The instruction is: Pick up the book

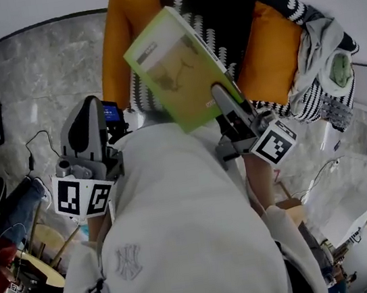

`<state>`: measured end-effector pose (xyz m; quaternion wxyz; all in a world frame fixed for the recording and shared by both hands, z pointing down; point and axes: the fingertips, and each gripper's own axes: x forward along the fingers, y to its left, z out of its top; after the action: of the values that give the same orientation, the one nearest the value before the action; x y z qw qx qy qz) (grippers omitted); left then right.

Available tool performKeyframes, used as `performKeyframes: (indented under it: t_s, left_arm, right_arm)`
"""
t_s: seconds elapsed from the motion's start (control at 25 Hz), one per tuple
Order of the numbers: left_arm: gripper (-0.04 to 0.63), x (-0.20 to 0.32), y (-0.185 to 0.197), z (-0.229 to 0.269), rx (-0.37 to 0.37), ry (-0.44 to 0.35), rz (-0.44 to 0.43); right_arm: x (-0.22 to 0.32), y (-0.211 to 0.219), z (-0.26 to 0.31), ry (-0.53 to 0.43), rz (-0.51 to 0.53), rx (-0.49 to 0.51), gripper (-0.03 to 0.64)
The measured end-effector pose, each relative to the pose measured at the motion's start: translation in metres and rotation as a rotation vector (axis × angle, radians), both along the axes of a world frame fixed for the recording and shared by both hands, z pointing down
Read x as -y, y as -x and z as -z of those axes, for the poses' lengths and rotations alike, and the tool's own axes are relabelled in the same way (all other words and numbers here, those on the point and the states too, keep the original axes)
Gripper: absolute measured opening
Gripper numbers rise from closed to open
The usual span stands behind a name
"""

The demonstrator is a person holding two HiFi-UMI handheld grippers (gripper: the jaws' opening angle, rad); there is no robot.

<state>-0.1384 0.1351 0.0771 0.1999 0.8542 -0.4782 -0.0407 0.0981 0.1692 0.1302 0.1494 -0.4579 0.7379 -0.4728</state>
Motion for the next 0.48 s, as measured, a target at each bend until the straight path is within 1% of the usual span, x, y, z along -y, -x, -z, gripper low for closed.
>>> performKeyframes:
  t_s: [0.12, 0.48]
  left_arm:
    - [0.009, -0.0014, 0.0005, -0.0015, -0.012, 0.009, 0.013]
    - [0.009, 0.0026, 0.0068, -0.004, 0.002, 0.012, 0.044]
  right_arm:
    - [-0.0039, -0.0016, -0.0032, 0.007, -0.002, 0.004, 0.149]
    - [-0.0036, -0.0087, -0.0067, 0.018, -0.011, 0.01, 0.149]
